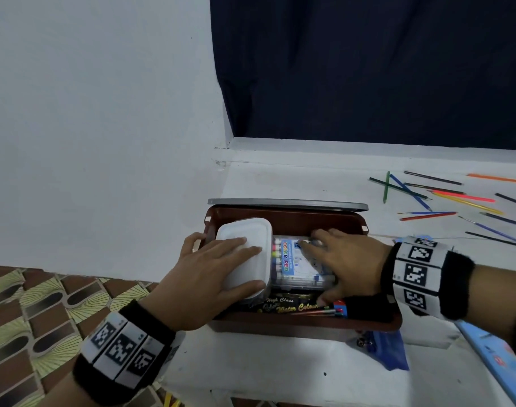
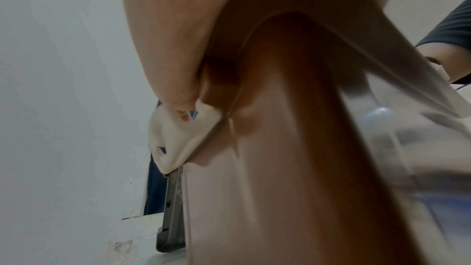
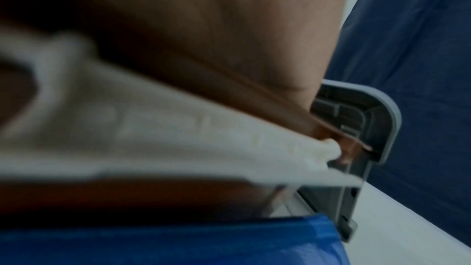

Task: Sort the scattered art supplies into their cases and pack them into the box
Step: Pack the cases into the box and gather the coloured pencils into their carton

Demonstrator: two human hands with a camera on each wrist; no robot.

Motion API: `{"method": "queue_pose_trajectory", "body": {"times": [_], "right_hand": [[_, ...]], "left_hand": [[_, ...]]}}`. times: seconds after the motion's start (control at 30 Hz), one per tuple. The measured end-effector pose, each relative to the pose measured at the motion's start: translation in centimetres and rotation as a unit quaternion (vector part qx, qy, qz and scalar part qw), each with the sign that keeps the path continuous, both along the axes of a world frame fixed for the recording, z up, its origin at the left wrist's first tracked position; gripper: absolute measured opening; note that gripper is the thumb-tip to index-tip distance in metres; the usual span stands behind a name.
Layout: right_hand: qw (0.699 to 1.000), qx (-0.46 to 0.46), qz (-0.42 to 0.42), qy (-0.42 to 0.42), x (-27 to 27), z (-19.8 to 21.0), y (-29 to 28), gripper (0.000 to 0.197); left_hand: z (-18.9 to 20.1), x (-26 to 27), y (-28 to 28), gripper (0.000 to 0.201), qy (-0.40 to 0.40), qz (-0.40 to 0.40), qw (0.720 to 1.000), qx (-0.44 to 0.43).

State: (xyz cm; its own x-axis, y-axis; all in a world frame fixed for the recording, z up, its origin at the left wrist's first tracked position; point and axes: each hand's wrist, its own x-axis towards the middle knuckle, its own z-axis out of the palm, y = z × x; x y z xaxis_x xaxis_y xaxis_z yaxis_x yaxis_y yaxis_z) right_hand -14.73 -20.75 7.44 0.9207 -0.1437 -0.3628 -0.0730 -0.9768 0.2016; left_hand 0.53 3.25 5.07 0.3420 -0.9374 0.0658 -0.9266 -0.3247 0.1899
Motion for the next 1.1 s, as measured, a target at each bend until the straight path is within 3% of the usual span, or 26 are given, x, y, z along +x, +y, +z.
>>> {"method": "queue_pose_trajectory", "body": {"times": [0.17,0.4,0.77,0.97,1.1], "right_hand": [[1.0,-0.014,0.008,-0.027,-0.2,0.0,-0.2,0.082],[0.999,0.008,-0.002,-0.046,-2.0,-0.1,0.0,0.053],[0.998,0.01,-0.033,-0.048,0.1,-1.0,0.5,0.101],[0.994,0.053,-0.065,-0.066,-0.3,-0.1,0.8,0.106],[0.994,0.024,-0.053,-0.092,-1.4,1.6,0.6,0.1]], "left_hand": [[0.0,0.0,-0.3,0.082,-0.021,-0.005,1.0,0.011],[0.1,-0.1,-0.5,0.078,-0.016,-0.007,1.0,0.004],[0.1,-0.2,-0.6,0.072,0.03,-0.019,0.999,-0.031],[0.4,-0.3,-0.6,0.066,0.03,-0.012,0.999,-0.031],[0.6,-0.5,-0.6,0.07,0.026,-0.011,0.999,-0.016]]}}
